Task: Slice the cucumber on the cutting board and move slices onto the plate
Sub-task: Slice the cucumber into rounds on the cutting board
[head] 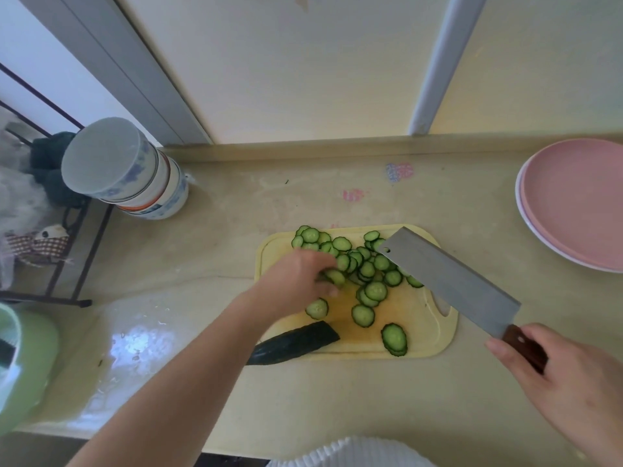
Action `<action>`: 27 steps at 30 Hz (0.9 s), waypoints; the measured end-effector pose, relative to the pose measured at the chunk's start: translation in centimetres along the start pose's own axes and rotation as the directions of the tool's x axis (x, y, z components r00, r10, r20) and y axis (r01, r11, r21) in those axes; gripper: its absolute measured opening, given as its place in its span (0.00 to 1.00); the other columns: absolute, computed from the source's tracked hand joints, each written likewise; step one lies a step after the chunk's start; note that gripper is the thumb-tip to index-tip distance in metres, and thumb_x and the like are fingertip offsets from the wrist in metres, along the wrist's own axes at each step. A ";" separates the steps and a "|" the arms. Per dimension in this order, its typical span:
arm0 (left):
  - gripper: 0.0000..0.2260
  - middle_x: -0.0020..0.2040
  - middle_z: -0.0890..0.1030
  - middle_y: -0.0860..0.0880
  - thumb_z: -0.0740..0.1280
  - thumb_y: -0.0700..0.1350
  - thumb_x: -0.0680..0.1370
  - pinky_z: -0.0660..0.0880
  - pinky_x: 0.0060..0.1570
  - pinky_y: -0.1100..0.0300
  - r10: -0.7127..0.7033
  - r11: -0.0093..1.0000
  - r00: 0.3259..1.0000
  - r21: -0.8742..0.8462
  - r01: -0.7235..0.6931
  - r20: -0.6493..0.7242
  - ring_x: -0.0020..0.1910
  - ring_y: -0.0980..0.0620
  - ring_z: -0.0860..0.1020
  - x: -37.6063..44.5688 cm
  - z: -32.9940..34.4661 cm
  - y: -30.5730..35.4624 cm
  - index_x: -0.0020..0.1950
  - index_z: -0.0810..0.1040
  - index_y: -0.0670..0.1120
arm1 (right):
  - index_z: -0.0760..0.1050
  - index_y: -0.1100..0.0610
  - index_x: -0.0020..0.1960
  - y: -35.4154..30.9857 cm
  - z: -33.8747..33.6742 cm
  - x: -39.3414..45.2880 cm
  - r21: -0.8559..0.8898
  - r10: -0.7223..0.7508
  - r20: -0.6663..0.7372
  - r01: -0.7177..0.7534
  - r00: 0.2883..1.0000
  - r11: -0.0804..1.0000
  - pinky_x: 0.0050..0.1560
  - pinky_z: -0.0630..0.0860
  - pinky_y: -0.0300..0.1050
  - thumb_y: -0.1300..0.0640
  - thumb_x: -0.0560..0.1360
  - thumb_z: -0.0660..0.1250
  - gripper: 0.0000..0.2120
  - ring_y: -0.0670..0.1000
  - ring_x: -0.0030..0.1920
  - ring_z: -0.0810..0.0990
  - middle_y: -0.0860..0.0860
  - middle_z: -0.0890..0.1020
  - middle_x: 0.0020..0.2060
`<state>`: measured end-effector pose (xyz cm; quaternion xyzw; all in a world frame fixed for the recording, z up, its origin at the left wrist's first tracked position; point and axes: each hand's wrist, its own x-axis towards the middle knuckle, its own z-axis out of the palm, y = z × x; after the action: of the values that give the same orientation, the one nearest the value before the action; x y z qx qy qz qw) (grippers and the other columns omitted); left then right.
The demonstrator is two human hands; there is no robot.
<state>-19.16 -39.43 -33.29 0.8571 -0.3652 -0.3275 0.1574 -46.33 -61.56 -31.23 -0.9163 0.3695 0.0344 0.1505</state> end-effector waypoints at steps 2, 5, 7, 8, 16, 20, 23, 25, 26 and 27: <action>0.06 0.41 0.78 0.53 0.74 0.49 0.78 0.70 0.35 0.68 -0.157 0.983 0.985 -0.109 0.148 -0.076 0.35 0.57 0.75 -0.1 -1.6 -1.6 0.48 0.78 0.50 | 0.68 0.46 0.36 0.1 -0.1 0.0 -0.003 0.004 0.003 -0.004 1.000 1.000 0.25 0.74 0.51 0.20 0.66 0.47 0.30 0.52 0.24 0.75 0.48 0.72 0.19; 0.09 0.41 0.75 0.50 0.75 0.49 0.77 0.68 0.36 0.61 -0.251 0.967 0.963 -0.073 0.245 -0.098 0.40 0.50 0.74 0.2 -2.4 -3.7 0.48 0.78 0.47 | 0.69 0.46 0.37 0.2 -0.1 0.0 -0.007 0.008 0.007 -0.008 1.000 1.000 0.25 0.74 0.50 0.20 0.66 0.48 0.30 0.52 0.24 0.75 0.48 0.73 0.20; 0.16 0.49 0.76 0.48 0.75 0.51 0.77 0.72 0.46 0.57 -0.242 0.970 0.963 -0.003 0.243 -0.118 0.47 0.48 0.75 0.3 -2.3 -4.1 0.59 0.80 0.44 | 0.69 0.45 0.37 0.1 0.0 0.0 -0.006 0.013 0.004 -0.013 1.000 1.000 0.25 0.74 0.50 0.20 0.66 0.48 0.29 0.52 0.24 0.75 0.48 0.73 0.20; 0.21 0.53 0.77 0.47 0.74 0.53 0.77 0.74 0.50 0.56 -0.230 0.972 0.965 0.025 0.235 -0.128 0.50 0.48 0.76 0.3 -2.1 -4.2 0.65 0.79 0.44 | 0.69 0.45 0.37 0.1 -0.1 0.0 -0.002 0.018 0.003 -0.018 1.000 1.000 0.25 0.74 0.50 0.20 0.66 0.48 0.29 0.52 0.24 0.75 0.48 0.73 0.20; 0.24 0.59 0.82 0.44 0.81 0.49 0.69 0.78 0.49 0.50 0.580 0.736 0.802 0.514 -0.441 -0.143 0.54 0.42 0.80 0.5 3.2 0.2 0.62 0.82 0.44 | 0.68 0.44 0.41 0.6 -0.2 0.1 0.022 0.045 -0.009 -0.045 0.999 0.999 0.24 0.74 0.49 0.20 0.67 0.49 0.28 0.50 0.22 0.74 0.49 0.72 0.19; 0.27 0.63 0.80 0.46 0.82 0.51 0.66 0.74 0.46 0.53 0.602 0.650 0.792 0.514 -0.559 0.100 0.53 0.44 0.77 1.6 5.3 2.1 0.62 0.81 0.46 | 0.68 0.43 0.40 0.9 -0.4 0.0 0.022 0.063 -0.011 -0.062 0.998 0.998 0.24 0.74 0.49 0.20 0.67 0.49 0.27 0.50 0.22 0.74 0.49 0.71 0.18; 0.24 0.60 0.80 0.48 0.81 0.51 0.67 0.74 0.44 0.53 0.570 0.659 0.816 0.542 -0.521 0.092 0.50 0.46 0.76 1.6 5.9 2.3 0.60 0.81 0.46 | 0.68 0.43 0.41 1.1 -0.4 -0.1 0.025 0.068 -0.011 -0.068 0.998 0.997 0.25 0.74 0.49 0.20 0.67 0.49 0.28 0.50 0.22 0.74 0.49 0.72 0.19; 0.22 0.60 0.79 0.47 0.80 0.50 0.68 0.76 0.41 0.52 0.537 0.705 0.840 0.508 -0.495 0.072 0.48 0.46 0.77 1.4 6.1 2.1 0.58 0.80 0.45 | 0.68 0.42 0.40 1.2 -0.4 -0.1 0.024 0.064 -0.008 -0.064 0.998 0.998 0.24 0.74 0.49 0.20 0.67 0.49 0.27 0.50 0.22 0.74 0.49 0.71 0.19; 0.21 0.61 0.78 0.46 0.79 0.49 0.70 0.76 0.39 0.52 0.519 0.726 0.852 0.492 -0.481 0.068 0.47 0.46 0.77 1.2 6.2 2.0 0.59 0.80 0.45 | 0.68 0.42 0.40 1.2 -0.3 -0.1 0.025 0.061 -0.006 -0.061 0.998 0.998 0.24 0.74 0.49 0.20 0.67 0.49 0.26 0.50 0.22 0.74 0.49 0.71 0.18; 0.21 0.63 0.77 0.45 0.78 0.48 0.72 0.76 0.36 0.52 0.503 0.744 0.862 0.475 -0.471 0.067 0.46 0.45 0.77 1.1 6.3 1.9 0.61 0.79 0.44 | 0.68 0.42 0.40 1.2 -0.3 -0.1 0.026 0.059 -0.005 -0.059 0.998 0.998 0.24 0.74 0.49 0.20 0.67 0.49 0.26 0.50 0.22 0.74 0.49 0.71 0.18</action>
<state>-23.86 -41.75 -37.47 0.7538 -0.6395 -0.1470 0.0338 -47.24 -62.34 -31.25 -0.9030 0.3973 0.0316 0.1602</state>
